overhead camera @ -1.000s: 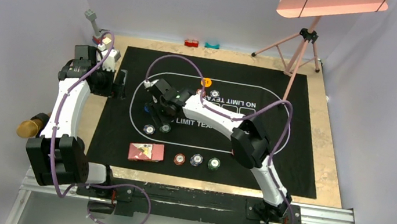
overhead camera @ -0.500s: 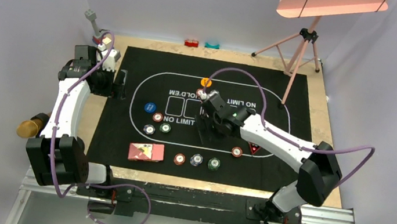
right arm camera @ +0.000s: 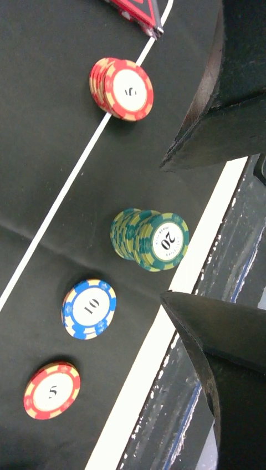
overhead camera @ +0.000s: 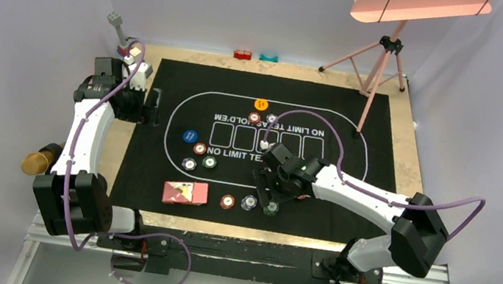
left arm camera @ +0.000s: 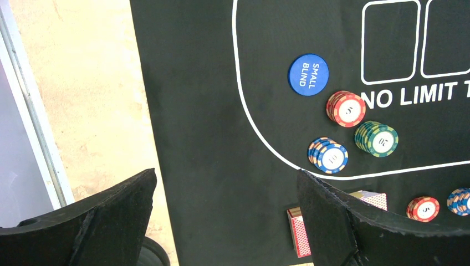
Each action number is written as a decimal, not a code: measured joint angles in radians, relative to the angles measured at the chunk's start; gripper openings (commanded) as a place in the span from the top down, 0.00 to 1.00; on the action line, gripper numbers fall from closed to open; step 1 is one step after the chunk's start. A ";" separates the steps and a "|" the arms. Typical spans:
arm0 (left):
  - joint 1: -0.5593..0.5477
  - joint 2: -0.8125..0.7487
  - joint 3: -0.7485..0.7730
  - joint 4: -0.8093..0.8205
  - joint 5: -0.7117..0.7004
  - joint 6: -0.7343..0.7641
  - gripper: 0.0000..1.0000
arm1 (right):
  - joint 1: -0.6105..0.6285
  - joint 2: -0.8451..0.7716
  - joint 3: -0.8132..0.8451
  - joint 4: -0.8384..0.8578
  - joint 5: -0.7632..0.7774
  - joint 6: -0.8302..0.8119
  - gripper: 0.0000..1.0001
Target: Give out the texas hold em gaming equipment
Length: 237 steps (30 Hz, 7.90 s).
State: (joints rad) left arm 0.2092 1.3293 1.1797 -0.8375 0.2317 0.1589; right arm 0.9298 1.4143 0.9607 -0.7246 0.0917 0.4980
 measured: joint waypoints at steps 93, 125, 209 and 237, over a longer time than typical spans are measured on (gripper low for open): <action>0.000 0.000 -0.015 0.006 0.003 0.001 0.00 | -0.549 1.018 1.162 -0.023 0.020 -0.118 0.41; 0.000 0.000 -0.017 0.006 0.003 0.001 0.00 | -0.048 0.093 0.111 0.005 0.061 -0.028 0.22; 0.000 -0.006 -0.017 -0.001 0.028 0.010 0.00 | -0.427 0.246 0.016 0.116 0.101 0.078 0.68; -0.164 -0.161 -0.100 -0.113 0.166 0.263 0.00 | -0.388 0.005 0.183 0.106 0.075 0.040 0.23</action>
State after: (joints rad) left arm 0.0456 1.1687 1.0801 -0.9501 0.3977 0.4221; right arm 0.5415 1.4197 1.1439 -0.6182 0.1669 0.5385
